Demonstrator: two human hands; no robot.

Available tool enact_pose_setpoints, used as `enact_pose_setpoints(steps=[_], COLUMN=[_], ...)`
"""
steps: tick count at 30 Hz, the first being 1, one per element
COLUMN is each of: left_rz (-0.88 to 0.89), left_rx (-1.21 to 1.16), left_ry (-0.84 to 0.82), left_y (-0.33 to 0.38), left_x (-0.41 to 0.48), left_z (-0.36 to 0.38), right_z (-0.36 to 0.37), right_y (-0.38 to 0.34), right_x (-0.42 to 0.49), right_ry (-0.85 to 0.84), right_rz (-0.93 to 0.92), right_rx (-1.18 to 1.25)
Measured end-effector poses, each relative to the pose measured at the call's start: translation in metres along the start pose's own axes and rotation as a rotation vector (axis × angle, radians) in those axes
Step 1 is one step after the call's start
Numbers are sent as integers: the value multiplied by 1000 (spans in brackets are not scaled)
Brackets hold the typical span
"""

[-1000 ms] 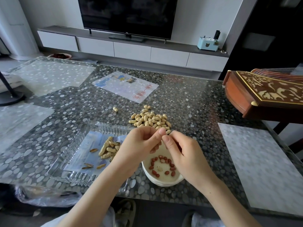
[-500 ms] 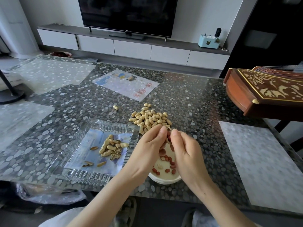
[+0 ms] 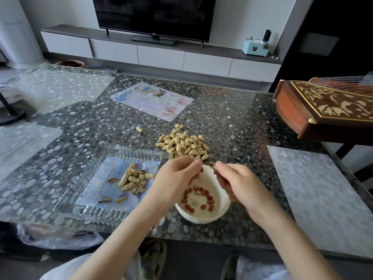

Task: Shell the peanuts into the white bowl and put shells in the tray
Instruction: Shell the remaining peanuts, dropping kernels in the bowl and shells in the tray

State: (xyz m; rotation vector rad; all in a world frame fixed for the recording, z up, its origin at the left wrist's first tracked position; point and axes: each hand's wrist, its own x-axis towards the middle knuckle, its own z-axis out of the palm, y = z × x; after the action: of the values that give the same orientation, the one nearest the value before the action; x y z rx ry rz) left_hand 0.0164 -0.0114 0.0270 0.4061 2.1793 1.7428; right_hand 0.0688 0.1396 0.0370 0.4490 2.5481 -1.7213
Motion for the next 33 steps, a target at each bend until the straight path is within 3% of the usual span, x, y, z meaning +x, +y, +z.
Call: enact_pose_setpoints(steps=[3, 5, 9, 12, 14, 18, 23, 26, 30, 33], left_rz=[153, 201, 155, 78, 23, -103, -186, -204, -173, -132], left_rx=[396, 517, 466, 381, 397, 605, 802, 819, 818, 819], left_ry=[109, 150, 154, 210, 270, 387, 378, 383, 409, 421], left_y=[-2, -5, -6, -5, -9, -25, -39, -43, -46, -47], left_x=[1, 4, 9, 11, 13, 17, 21, 23, 26, 28], left_z=[-2, -3, -18, -37, -53, -85, -104, -109, -113, -112], right_z=[-5, -5, -8, -8, -1, 27, 77, 84, 46, 18], right_y=[8, 13, 17, 7, 2, -17, -42, -46, -44, -32], right_x=[-1, 0, 6, 7, 10, 17, 37, 52, 84, 107], right_ry=[75, 117, 140, 69, 40, 54, -98, -123, 60, 8], right_rz=[-189, -244, -286, -228, -245, -406, -508, -466, -290, -146], right_rx=[-491, -604, -451, -161, -110, -358, -676, -780, -760, -897])
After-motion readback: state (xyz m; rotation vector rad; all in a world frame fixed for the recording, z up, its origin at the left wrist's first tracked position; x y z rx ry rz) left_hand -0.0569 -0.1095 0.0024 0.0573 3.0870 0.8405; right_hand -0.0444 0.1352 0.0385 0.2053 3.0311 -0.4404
